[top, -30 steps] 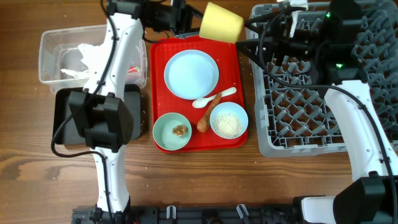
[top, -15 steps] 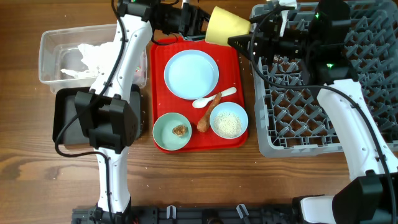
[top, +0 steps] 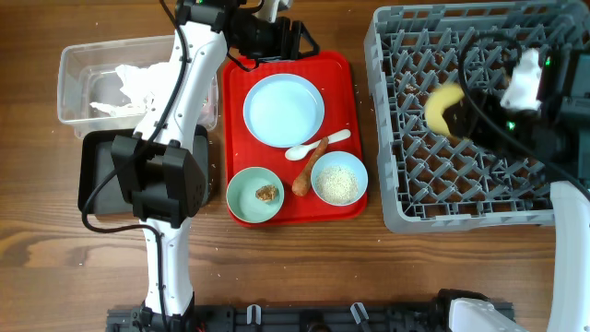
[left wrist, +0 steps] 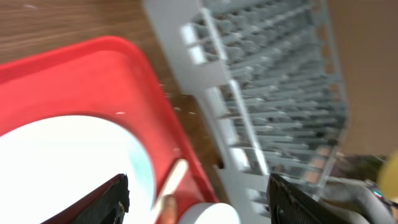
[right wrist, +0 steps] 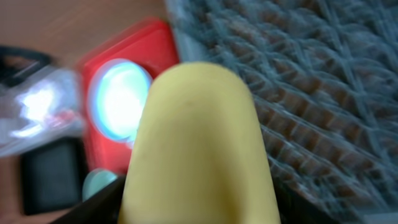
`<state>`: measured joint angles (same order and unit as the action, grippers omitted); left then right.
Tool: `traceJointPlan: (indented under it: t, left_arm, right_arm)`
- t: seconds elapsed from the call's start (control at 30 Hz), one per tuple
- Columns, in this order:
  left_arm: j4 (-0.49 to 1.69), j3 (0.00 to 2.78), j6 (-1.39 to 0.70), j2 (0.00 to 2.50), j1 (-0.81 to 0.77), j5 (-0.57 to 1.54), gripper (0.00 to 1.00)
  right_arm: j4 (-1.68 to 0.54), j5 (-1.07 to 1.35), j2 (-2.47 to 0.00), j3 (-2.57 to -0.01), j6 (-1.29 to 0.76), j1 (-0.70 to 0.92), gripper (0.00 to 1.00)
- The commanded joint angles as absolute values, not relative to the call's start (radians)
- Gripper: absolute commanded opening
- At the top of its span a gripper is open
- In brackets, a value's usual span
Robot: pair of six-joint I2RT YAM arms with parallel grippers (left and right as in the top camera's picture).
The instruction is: Sort waste into correct bins and load items into the dishwasher rack
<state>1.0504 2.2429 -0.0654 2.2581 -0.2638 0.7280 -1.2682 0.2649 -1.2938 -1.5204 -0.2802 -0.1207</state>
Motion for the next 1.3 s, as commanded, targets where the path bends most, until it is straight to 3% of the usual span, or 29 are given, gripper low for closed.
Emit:
traceJointPlan:
  t: [0.0, 0.17, 0.43, 0.47, 0.53, 0.6, 0.77, 0.87, 1.07, 1.27]
  left_arm:
    - [1.071, 2.245, -0.061, 2.254, -0.266, 0.512, 0.72]
    - [1.081, 2.245, -0.060, 2.254, -0.265, 0.405, 0.74]
    - [1.082, 2.245, -0.060, 2.254, -0.266, 0.391, 0.78]
    - [1.082, 2.245, -0.060, 2.254, -0.266, 0.391, 0.78]
    - [1.085, 2.245, -0.060, 2.254, -0.266, 0.391, 0.79]
    - [1.089, 2.245, -0.060, 2.254, -0.266, 0.391, 0.81]
    - [1.089, 2.245, -0.060, 2.250, -0.263, 0.391, 0.83]
    - [1.097, 2.245, -0.060, 2.158, -0.232, 0.392, 0.88]
    - [1.212, 2.245, -0.118, 2.029, -0.207, 0.293, 0.92]
    - [1.334, 2.244, -0.187, 1.994, -0.077, 0.268, 0.94]
  right_arm:
    - [-1.406, 0.039, -1.306, -1.545, -0.340, -0.121, 0.54]
    - [-1.603, -0.067, -1.454, -1.537, -0.397, -0.121, 0.54]
    - [-1.447, 0.001, -1.541, -1.328, -0.393, -0.098, 0.54]
    - [-1.410, 0.001, -1.541, -1.293, -0.395, -0.091, 0.61]
    - [-1.362, 0.001, -1.542, -1.233, -0.403, -0.086, 0.88]
    - [-1.353, 0.006, -1.542, -1.236, -0.403, -0.086, 0.98]
    - [-1.371, 0.094, -1.535, -1.459, -0.367, -0.086, 0.98]
    - [-1.349, 0.205, -1.535, -1.796, -0.286, -0.041, 0.98]
    - [-1.079, 0.210, -1.622, -1.827, -0.291, 0.228, 0.92]
    - [-0.964, 0.212, -1.847, -1.827, -0.314, 0.332, 0.88]
